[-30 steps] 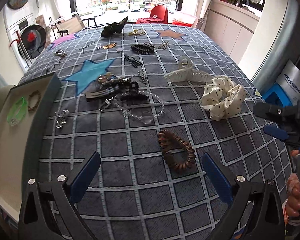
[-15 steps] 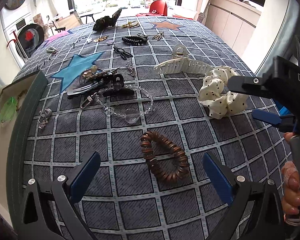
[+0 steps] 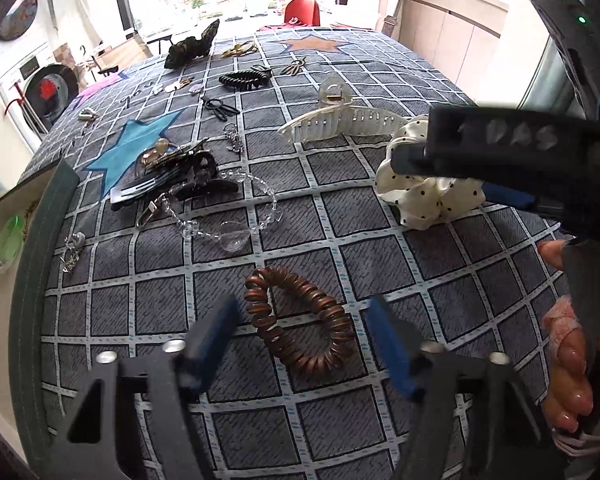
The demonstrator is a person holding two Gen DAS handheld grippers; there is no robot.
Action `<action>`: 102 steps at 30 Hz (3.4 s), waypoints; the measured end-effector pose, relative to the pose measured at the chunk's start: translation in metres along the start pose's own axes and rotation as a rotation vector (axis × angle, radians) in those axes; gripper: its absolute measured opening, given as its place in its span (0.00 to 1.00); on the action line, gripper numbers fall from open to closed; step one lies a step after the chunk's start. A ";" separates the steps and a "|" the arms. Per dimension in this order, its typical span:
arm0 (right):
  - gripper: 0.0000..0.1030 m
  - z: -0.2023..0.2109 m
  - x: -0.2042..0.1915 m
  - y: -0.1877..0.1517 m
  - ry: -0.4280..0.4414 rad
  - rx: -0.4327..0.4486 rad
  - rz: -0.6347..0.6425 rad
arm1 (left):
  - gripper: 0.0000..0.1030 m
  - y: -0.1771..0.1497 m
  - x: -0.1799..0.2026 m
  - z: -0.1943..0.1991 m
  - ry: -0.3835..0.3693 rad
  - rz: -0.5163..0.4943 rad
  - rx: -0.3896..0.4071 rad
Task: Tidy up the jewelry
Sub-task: 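Grasp the brown coil hair tie with the left gripper while the right gripper grasps the scrunchie, then carry the hair tie with the left gripper and the scrunchie with the right gripper into the box, releasing both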
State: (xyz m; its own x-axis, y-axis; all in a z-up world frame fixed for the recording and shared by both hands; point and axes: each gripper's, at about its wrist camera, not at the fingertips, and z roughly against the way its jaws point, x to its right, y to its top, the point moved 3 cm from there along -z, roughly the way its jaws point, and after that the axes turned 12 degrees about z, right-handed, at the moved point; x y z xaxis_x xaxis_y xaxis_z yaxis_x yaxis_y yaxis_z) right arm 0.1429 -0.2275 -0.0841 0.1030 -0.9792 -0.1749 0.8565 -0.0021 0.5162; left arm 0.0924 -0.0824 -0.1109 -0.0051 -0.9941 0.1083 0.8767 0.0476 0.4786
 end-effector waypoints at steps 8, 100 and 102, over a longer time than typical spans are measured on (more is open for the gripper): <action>0.17 0.006 0.000 -0.005 0.028 0.011 -0.012 | 0.24 0.000 -0.001 0.013 -0.063 -0.009 0.007; 0.61 -0.093 -0.373 0.033 0.293 -0.145 0.525 | 0.51 0.041 -0.348 0.036 0.308 0.410 0.108; 0.66 -0.085 -0.371 0.036 0.301 -0.127 0.513 | 0.51 0.042 -0.348 0.039 0.314 0.416 0.110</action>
State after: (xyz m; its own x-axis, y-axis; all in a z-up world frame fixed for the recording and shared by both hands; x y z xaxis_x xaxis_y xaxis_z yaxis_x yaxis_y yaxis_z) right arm 0.1788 0.1525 -0.0714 0.6410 -0.7486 -0.1695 0.7115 0.4968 0.4969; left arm 0.1122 0.2691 -0.0950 0.4915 -0.8694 0.0509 0.7181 0.4376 0.5411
